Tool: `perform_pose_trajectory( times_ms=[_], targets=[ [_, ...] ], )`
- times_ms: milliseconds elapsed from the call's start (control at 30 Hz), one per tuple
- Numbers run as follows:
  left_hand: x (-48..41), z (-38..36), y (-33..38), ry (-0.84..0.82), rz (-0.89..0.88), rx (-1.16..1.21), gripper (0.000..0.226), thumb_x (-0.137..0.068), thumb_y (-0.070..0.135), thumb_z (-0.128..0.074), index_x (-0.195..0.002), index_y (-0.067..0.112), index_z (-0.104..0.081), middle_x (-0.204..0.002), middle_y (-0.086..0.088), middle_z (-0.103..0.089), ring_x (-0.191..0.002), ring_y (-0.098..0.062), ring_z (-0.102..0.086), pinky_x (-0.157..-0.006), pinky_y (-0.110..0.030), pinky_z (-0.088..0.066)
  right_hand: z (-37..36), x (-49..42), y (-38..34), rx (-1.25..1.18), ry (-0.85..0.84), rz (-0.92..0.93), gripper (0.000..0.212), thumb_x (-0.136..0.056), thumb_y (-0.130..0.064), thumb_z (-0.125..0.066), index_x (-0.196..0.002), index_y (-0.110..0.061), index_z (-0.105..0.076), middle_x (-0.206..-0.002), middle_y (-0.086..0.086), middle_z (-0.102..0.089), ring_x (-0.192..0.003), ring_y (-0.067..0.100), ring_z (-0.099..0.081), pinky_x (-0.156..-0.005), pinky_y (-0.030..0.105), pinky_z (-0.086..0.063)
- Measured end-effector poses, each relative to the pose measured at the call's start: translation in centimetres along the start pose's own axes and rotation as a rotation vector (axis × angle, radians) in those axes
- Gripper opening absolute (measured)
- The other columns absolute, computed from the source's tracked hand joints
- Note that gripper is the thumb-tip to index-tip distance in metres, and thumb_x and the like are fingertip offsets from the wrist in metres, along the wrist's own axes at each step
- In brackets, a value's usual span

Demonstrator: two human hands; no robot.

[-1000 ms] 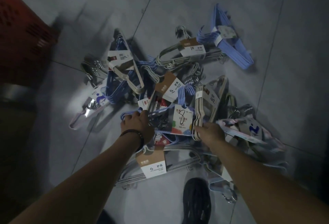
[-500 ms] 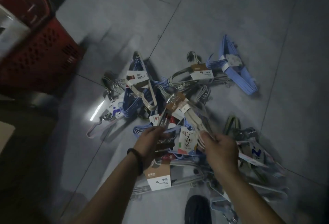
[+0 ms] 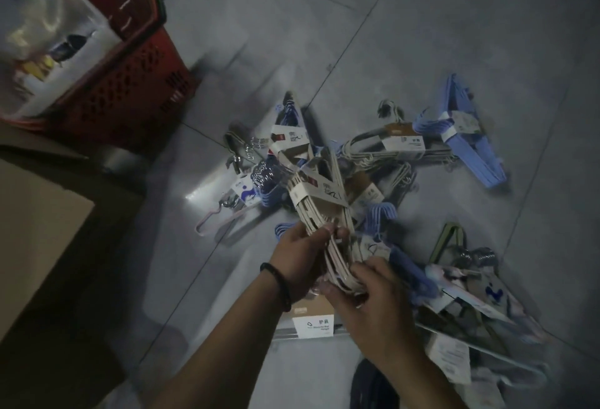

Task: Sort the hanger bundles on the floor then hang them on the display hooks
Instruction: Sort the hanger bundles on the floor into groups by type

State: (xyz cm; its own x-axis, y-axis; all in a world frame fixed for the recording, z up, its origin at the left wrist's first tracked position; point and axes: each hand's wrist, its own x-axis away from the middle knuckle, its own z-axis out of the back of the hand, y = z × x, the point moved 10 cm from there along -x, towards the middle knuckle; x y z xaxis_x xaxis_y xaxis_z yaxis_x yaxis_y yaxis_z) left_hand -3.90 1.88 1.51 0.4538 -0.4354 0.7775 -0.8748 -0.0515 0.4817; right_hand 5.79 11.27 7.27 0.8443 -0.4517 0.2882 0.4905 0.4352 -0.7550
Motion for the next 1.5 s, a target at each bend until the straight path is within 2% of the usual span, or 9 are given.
perform_pose_trajectory(
  times_ms=[233,433,567,800,1000,1133,1233,1367,1500],
  targets=[
    [2.8,6.2,3.7,0.055,-0.1,-0.107,0.02,-0.104,0.006,-0.055,-0.121,0.004,-0.066,-0.113,-0.02,-0.074,-0.101,-0.035,-0.071,-0.095,-0.055,-0.059,-5.4,-0.7,-2.1,-0.201,-0.268,-0.178,0.055,-0.073,-0.066,-0.071,-0.089,-0.014,-0.071,-0.079,0.008,-0.07,-0.072,0.029,-0.069,-0.062,0.054,-0.057],
    [5.7,11.5,7.2,0.063,-0.099,-0.258,0.024,-0.105,0.015,-0.055,-0.128,0.015,-0.064,-0.121,-0.007,-0.076,-0.116,-0.031,-0.07,-0.104,-0.055,-0.053,-8.9,-0.5,-6.3,-0.343,-0.348,-0.254,0.038,-0.07,-0.052,-0.08,-0.089,-0.019,-0.079,-0.081,0.016,-0.074,-0.081,0.04,-0.072,-0.071,0.057,-0.058],
    [7.2,14.1,9.6,0.124,-0.169,-0.322,0.019,-0.105,0.016,-0.056,-0.122,0.018,-0.066,-0.114,-0.004,-0.078,-0.113,-0.032,-0.071,-0.102,-0.061,-0.051,-12.0,0.1,-8.4,-0.481,-0.44,-0.389,0.006,-0.087,-0.016,-0.083,-0.092,-0.014,-0.083,-0.094,0.019,-0.077,-0.093,0.038,-0.076,-0.083,0.049,-0.065],
    [7.8,17.2,10.2,0.13,-0.245,-0.346,0.016,-0.103,0.007,-0.059,-0.117,0.01,-0.068,-0.112,-0.014,-0.077,-0.107,-0.036,-0.072,-0.095,-0.052,-0.059,-16.3,-0.1,-11.2,-0.384,-0.555,-0.366,0.021,-0.095,-0.012,-0.074,-0.111,-0.026,-0.076,-0.095,0.002,-0.078,-0.085,0.022,-0.078,-0.077,0.046,-0.065],
    [6.2,23.2,6.7,0.545,-0.222,-0.205,0.072,-0.082,0.02,-0.087,-0.128,0.023,-0.032,-0.114,-0.005,-0.071,-0.1,-0.024,-0.073,-0.088,-0.046,-0.062,-22.6,1.7,-7.8,-0.041,-0.466,-0.21,0.004,-0.086,-0.027,-0.074,-0.089,-0.028,-0.076,-0.078,-0.011,-0.075,-0.075,0.003,-0.069,-0.066,0.021,-0.055],
    [7.5,29.4,1.8,0.935,-0.165,-0.171,0.048,-0.095,0.011,-0.068,-0.129,0.027,-0.038,-0.104,-0.009,-0.07,-0.088,-0.029,-0.069,-0.084,-0.043,-0.057,-27.8,6.1,-6.8,0.296,-0.496,0.029,0.025,-0.096,-0.033,-0.064,-0.121,-0.032,-0.067,-0.111,-0.004,-0.066,-0.1,0.017,-0.063,-0.083,0.027,-0.049],
    [9.0,33.9,-0.4,1.037,-0.168,-0.291,0.026,-0.106,0.013,-0.048,-0.129,0.024,-0.042,-0.096,-0.003,-0.06,-0.091,-0.029,-0.059,-0.083,-0.035,-0.045,-29.7,8.0,-6.6,0.223,-0.688,0.142,0.049,-0.102,-0.046,-0.052,-0.15,-0.037,-0.047,-0.129,-0.008,-0.065,-0.113,0.013,-0.062,-0.095,0.031,-0.051],
    [7.8,41.1,-5.3,0.978,-0.106,-0.361,0.024,-0.107,0.019,-0.042,-0.115,0.041,-0.041,-0.095,-0.009,-0.068,-0.081,-0.032,-0.065,-0.085,-0.057,-0.058,-26.7,1.1,-3.9,0.302,-0.539,0.162,0.035,-0.101,-0.043,-0.053,-0.135,-0.035,-0.056,-0.12,-0.003,-0.07,-0.098,0.017,-0.068,-0.083,0.04,-0.058],
    [6.0,45.1,-6.8,0.966,-0.098,-0.45,0.027,-0.109,0.013,-0.038,-0.118,0.037,-0.042,-0.094,-0.006,-0.069,-0.077,-0.026,-0.067,-0.06,-0.036,-0.058,-23.2,-12.7,-3.3,0.369,-0.123,0.181,0.029,-0.099,-0.032,-0.052,-0.121,-0.015,-0.061,-0.111,0.012,-0.064,-0.095,0.03,-0.062,-0.08,0.037,-0.047]
  ],
)
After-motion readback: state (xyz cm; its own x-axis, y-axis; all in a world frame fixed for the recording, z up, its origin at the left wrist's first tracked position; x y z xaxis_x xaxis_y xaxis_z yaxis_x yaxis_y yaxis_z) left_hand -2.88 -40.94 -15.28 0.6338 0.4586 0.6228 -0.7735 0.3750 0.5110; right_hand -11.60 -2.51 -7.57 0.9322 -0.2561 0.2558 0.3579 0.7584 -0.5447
